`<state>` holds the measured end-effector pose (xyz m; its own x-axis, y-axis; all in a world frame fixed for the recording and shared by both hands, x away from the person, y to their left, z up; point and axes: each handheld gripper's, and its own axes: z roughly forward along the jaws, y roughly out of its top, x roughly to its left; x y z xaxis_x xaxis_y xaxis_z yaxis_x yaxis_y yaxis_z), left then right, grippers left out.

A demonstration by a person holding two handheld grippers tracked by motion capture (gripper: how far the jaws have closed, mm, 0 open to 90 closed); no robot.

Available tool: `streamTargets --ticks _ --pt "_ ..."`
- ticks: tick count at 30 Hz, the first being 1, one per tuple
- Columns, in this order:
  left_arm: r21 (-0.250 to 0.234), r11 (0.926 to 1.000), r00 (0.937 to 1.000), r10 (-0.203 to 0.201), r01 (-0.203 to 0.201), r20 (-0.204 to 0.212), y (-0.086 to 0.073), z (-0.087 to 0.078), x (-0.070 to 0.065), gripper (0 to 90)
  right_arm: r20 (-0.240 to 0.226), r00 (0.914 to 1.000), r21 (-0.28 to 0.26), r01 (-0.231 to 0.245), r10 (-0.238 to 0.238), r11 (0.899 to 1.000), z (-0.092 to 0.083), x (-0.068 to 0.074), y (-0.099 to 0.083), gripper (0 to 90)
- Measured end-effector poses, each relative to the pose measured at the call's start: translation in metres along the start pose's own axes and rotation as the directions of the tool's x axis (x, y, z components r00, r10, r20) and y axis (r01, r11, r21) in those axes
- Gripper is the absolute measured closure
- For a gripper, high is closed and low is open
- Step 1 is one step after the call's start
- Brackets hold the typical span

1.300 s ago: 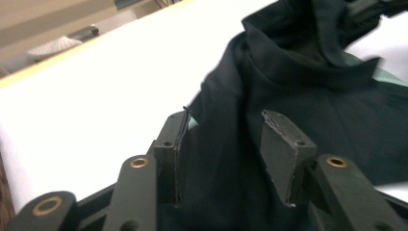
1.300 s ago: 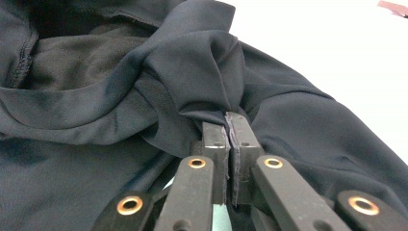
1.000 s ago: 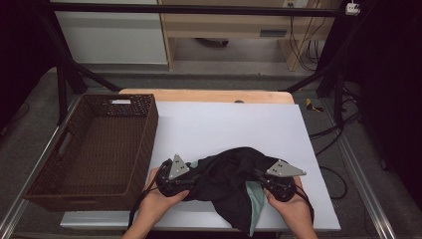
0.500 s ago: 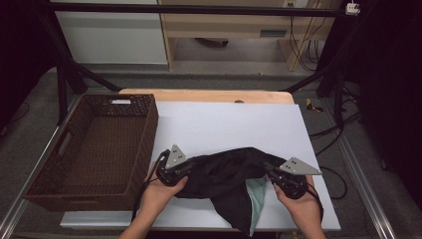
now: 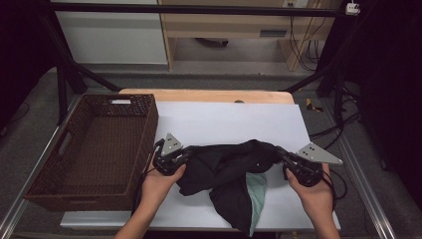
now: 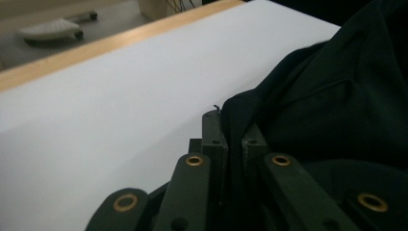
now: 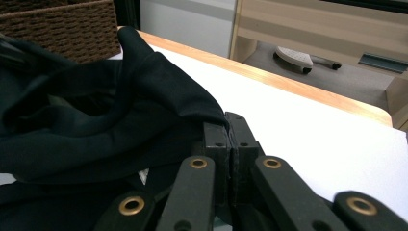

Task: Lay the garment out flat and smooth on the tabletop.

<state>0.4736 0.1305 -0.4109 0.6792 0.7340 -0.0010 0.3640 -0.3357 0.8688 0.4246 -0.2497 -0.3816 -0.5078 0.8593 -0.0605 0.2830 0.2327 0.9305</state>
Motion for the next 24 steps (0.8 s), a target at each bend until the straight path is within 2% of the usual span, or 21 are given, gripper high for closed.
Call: streamTargets --ticks 3,6,10,13,16,18,22,24 --pt "0.014 0.9999 1.0 -0.007 0.007 0.006 -0.004 0.004 0.0 83.0 -0.008 0.9999 0.01 0.011 -0.011 1.0 0.002 0.004 0.001 89.1" --pt "-0.009 1.0 0.9999 -0.003 0.002 -0.01 -0.003 0.0 -0.001 75.5 -0.014 0.9998 0.014 0.017 -0.017 1.0 0.003 0.007 -0.001 89.1" --pt "-0.065 0.9975 0.9982 0.027 -0.03 -0.054 0.003 -0.015 -0.004 65.6 -0.015 0.9998 0.021 0.011 -0.011 1.0 0.005 0.006 -0.005 89.1" --pt "-0.086 0.9934 0.9959 0.071 -0.076 -0.057 0.01 -0.027 -0.01 65.5 -0.014 0.9999 0.026 0.007 -0.006 1.0 0.005 0.006 -0.006 89.0" --pt "-0.065 0.9898 0.9915 0.125 -0.127 -0.038 0.011 -0.028 -0.018 66.8 -0.016 0.9998 0.025 0.008 -0.007 1.0 0.006 0.006 -0.007 89.1" --pt "-0.036 0.9878 0.9882 0.15 -0.151 -0.03 0.009 -0.021 -0.021 66.5 -0.02 0.9998 0.027 0.006 -0.005 1.0 0.008 0.008 -0.008 89.0" --pt "0.013 0.9856 0.9857 0.168 -0.168 -0.01 0.003 -0.001 -0.02 62.1 -0.025 0.9996 0.033 0.009 -0.008 0.999 0.009 0.009 -0.009 89.0" --pt "0.04 0.9855 0.9864 0.165 -0.165 0.004 -0.002 0.011 -0.017 57.8 -0.03 0.9995 0.036 0.003 -0.002 0.999 0.01 0.009 -0.01 89.0"
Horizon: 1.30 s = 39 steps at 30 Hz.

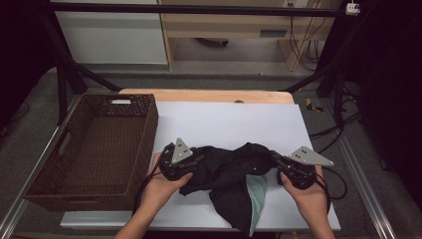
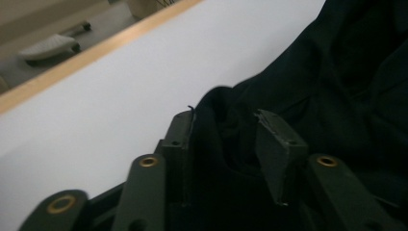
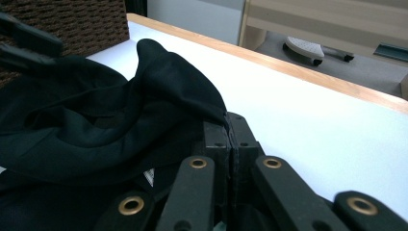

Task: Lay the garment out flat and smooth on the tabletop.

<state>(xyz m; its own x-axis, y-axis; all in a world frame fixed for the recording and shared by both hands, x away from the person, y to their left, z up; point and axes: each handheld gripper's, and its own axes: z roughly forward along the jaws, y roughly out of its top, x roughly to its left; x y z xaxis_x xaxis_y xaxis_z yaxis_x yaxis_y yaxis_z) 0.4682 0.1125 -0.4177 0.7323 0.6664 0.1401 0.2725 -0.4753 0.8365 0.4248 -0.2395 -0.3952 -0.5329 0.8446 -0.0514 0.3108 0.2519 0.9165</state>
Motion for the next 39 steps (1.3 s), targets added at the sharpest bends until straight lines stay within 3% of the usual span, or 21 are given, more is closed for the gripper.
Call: streamTargets --ticks 4,7,12,17,20,22,25,30,33,36,39 --pt "0.071 0.9973 0.9997 -0.014 0.015 -0.019 -0.009 0.016 0.003 52.5 -0.007 1.0 0.003 -0.007 0.007 1.0 0.001 -0.001 -0.002 88.9" --pt "0.101 0.9939 0.9986 -0.042 0.045 -0.032 -0.017 0.023 0.007 62.0 -0.008 0.9999 0.007 -0.008 0.008 1.0 0.003 -0.001 -0.004 88.9" --pt "0.092 0.9909 0.9949 -0.096 0.098 -0.031 -0.025 0.024 0.011 80.0 -0.01 0.9999 0.007 -0.006 0.007 1.0 0.003 -0.001 -0.004 88.9" --pt "0.028 0.985 0.9838 -0.168 0.17 -0.063 -0.026 0.011 0.018 81.3 0.003 0.9999 0.013 -0.016 0.016 1.0 0.004 -0.005 -0.007 88.9" --pt "0.042 0.9802 0.9791 -0.19 0.194 -0.071 -0.031 0.008 0.023 81.5 0.013 0.9995 0.02 -0.03 0.03 0.999 0.003 -0.009 -0.01 88.9" --pt "0.059 0.9773 0.9783 -0.2 0.203 -0.052 -0.035 0.009 0.023 81.2 0.012 0.9993 0.023 -0.037 0.037 0.999 0.004 -0.01 -0.012 88.9" --pt "0.057 0.9814 0.9826 -0.181 0.183 -0.041 -0.035 0.008 0.02 76.0 0.008 0.9997 0.029 -0.025 0.025 0.999 0.005 -0.008 -0.013 88.9" --pt "-0.033 0.9904 0.9894 -0.136 0.134 -0.053 -0.02 -0.008 0.016 63.0 0.005 0.9996 0.025 -0.029 0.029 0.999 0.005 -0.007 -0.012 88.9" --pt "-0.065 0.9941 0.9957 -0.089 0.088 -0.024 -0.009 -0.015 0.01 61.1 0.003 0.9996 0.027 -0.029 0.029 0.999 0.005 -0.007 -0.012 88.9" --pt "-0.039 0.9988 0.9995 -0.031 0.031 0.006 -0.005 -0.01 0.001 57.8 0.001 0.9996 0.027 -0.027 0.027 0.999 0.006 -0.006 -0.012 88.9" --pt "0.021 0.9997 0.9997 -0.011 0.01 0.021 -0.011 0.004 -0.004 51.6 -0.003 0.9997 0.027 -0.025 0.026 0.999 0.006 -0.005 -0.011 88.8"
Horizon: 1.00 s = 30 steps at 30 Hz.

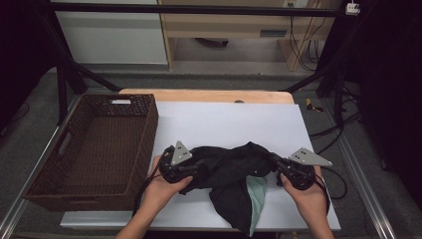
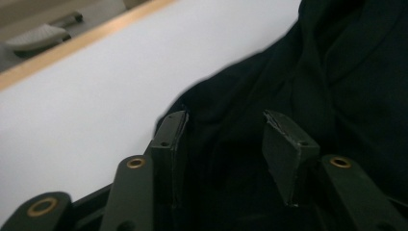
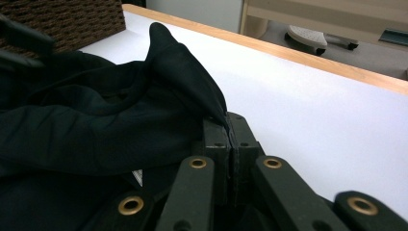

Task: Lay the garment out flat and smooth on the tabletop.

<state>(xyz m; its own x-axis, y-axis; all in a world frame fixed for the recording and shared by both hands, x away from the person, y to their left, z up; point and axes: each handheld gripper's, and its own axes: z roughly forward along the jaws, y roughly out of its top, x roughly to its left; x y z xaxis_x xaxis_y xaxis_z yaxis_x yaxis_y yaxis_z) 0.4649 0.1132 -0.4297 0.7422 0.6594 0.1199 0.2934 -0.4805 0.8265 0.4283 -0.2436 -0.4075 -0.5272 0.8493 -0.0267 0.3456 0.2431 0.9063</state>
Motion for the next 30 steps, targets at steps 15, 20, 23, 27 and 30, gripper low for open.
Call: streamTargets --ticks 15,20,23,27,30 --pt "0.105 0.9936 0.9977 0.035 -0.041 0.059 -0.007 0.05 -0.001 61.7 -0.01 0.9999 0.002 0.0 0.0 1.0 0.001 0.0 0.0 88.8" --pt "0.122 0.9918 0.9967 0.03 -0.039 0.075 -0.002 0.053 -0.005 83.3 -0.01 0.9999 0.001 0.002 -0.002 1.0 0.001 0.001 0.001 88.8" --pt "0.093 0.995 0.9982 0.033 -0.037 0.05 0.001 0.046 -0.004 88.2 -0.008 1.0 -0.005 0.003 -0.003 1.0 -0.001 0.001 0.002 88.8" --pt "0.028 0.9993 0.9994 -0.025 0.024 0.026 0.005 0.033 0.004 89.6 -0.001 1.0 -0.018 0.005 -0.006 1.0 -0.004 0.001 0.006 88.8" --pt "-0.023 0.998 0.9983 -0.058 0.058 0.011 0.009 0.021 0.009 89.9 0.002 1.0 -0.021 0.003 -0.003 1.0 -0.004 0.001 0.007 88.8"
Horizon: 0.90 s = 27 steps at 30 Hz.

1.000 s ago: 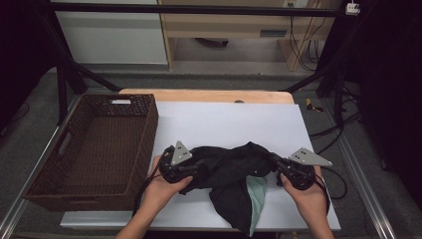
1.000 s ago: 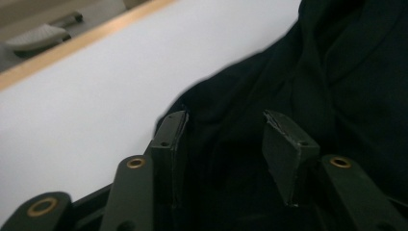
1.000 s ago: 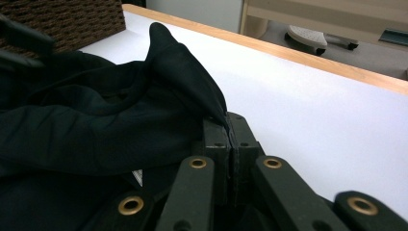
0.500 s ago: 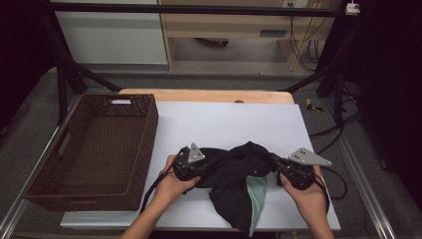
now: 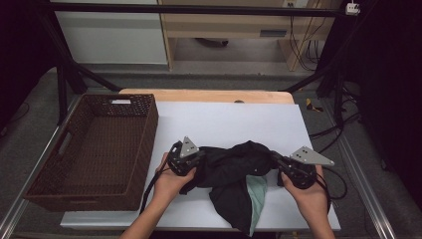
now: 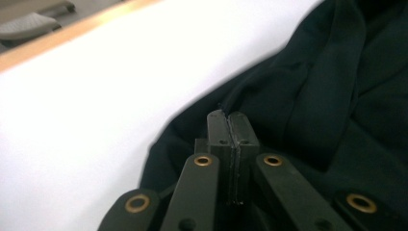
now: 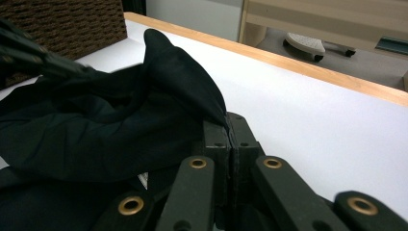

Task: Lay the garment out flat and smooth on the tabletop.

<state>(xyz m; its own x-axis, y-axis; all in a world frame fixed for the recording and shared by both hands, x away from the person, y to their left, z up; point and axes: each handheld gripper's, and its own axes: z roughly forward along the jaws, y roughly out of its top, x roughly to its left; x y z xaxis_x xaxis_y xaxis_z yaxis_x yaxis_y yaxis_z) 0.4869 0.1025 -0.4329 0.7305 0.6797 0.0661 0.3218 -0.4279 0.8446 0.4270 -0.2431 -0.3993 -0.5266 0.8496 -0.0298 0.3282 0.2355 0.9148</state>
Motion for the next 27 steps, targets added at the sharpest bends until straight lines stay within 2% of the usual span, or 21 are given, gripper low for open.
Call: streamTargets --ticks 5,9,12,21,27 --pt "-0.08 0.9963 0.9983 -0.035 0.031 -0.046 0.011 -0.021 0.005 90.0 0.01 1.0 -0.01 0.002 -0.001 1.0 0.0 -0.001 0.002 88.9" --pt "-0.149 0.988 0.995 -0.053 0.04 -0.084 0.026 -0.037 0.008 90.0 0.023 0.9997 -0.028 0.008 -0.007 1.0 -0.003 -0.003 0.012 89.0" --pt "-0.181 0.9825 0.9915 -0.064 0.043 -0.113 0.038 -0.044 0.01 90.0 0.032 0.9994 -0.048 0.012 -0.011 0.999 -0.004 -0.004 0.024 89.0" --pt "-0.2 0.9781 0.9839 -0.091 0.06 -0.153 0.068 -0.047 0.026 90.0 0.066 0.9975 -0.084 0.032 -0.026 0.996 -0.002 -0.006 0.055 89.1" --pt "-0.189 0.9814 0.9798 -0.071 0.035 -0.187 0.086 -0.039 0.032 90.0 0.094 0.9955 -0.107 0.019 -0.008 0.994 0.002 -0.012 0.069 89.1"
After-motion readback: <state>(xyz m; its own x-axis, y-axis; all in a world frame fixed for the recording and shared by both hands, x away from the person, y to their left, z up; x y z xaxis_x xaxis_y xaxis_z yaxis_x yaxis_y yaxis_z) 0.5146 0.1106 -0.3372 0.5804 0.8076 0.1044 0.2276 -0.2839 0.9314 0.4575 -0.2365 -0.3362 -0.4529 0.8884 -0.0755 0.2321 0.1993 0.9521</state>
